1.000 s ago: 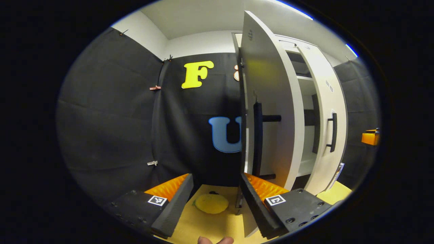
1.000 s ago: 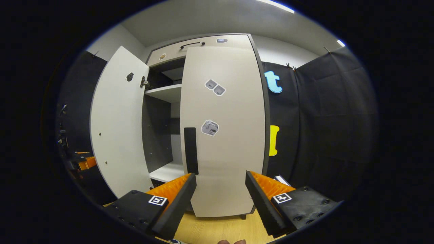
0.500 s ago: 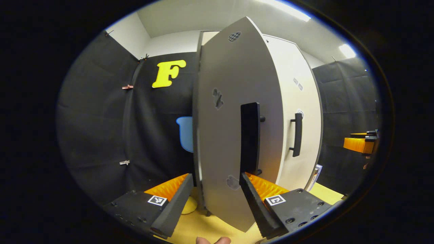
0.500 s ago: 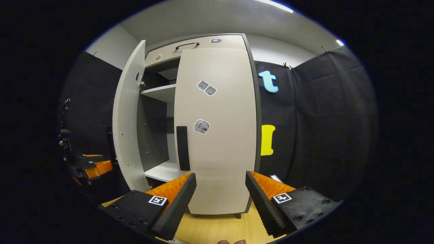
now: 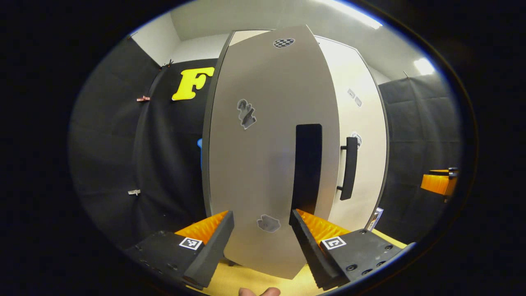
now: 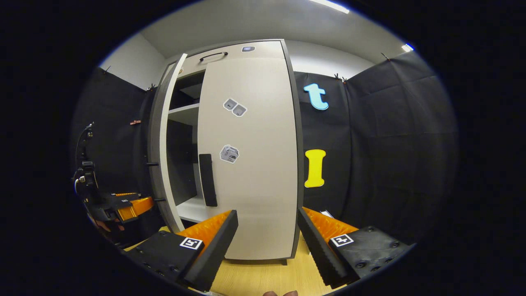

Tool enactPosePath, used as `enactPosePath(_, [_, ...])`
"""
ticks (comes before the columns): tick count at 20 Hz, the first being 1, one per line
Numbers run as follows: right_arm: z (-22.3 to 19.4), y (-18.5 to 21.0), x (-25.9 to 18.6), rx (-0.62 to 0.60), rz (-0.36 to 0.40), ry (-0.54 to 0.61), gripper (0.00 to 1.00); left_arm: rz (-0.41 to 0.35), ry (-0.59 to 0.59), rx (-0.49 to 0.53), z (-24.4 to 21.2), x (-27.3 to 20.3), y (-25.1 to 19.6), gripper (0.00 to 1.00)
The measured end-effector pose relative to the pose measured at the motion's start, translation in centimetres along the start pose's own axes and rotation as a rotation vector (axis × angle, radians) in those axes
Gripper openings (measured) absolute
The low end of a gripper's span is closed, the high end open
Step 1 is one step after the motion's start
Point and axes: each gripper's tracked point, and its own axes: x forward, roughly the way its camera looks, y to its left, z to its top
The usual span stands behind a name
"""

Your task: Grasp the bottle in the cabinet with the left hand and place it on the coaster, then close the right door with the right hand and the left door with the left hand.

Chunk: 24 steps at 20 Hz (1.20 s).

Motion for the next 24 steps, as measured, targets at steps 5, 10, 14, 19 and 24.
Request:
enactPosePath(5, [-0.3,-0.2,0.8,0.000,-0.003,0.009,0.97,-0.012,-0.003,0.019,0.0,2.0,-1.0,0.90])
enactPosePath(10, [-0.4,-0.4,1.4,0.001,-0.005,0.011,0.96,-0.027,-0.004,0.024,0.0,2.6,-1.8,0.90])
enactPosePath(14, [-0.2,-0.1,1.7,0.007,0.004,0.010,0.97,-0.022,-0.006,0.031,0.3,2.5,-1.7,0.90])
enactPosePath(19, [0.4,0.8,1.3,0.012,0.020,0.001,0.96,-0.018,-0.015,0.049,1.0,0.9,-1.4,0.91])
enactPosePath(24, [0.9,2.0,0.2,0.010,0.039,-0.005,0.96,-0.016,-0.006,0.044,1.3,-2.2,-0.6,0.92])
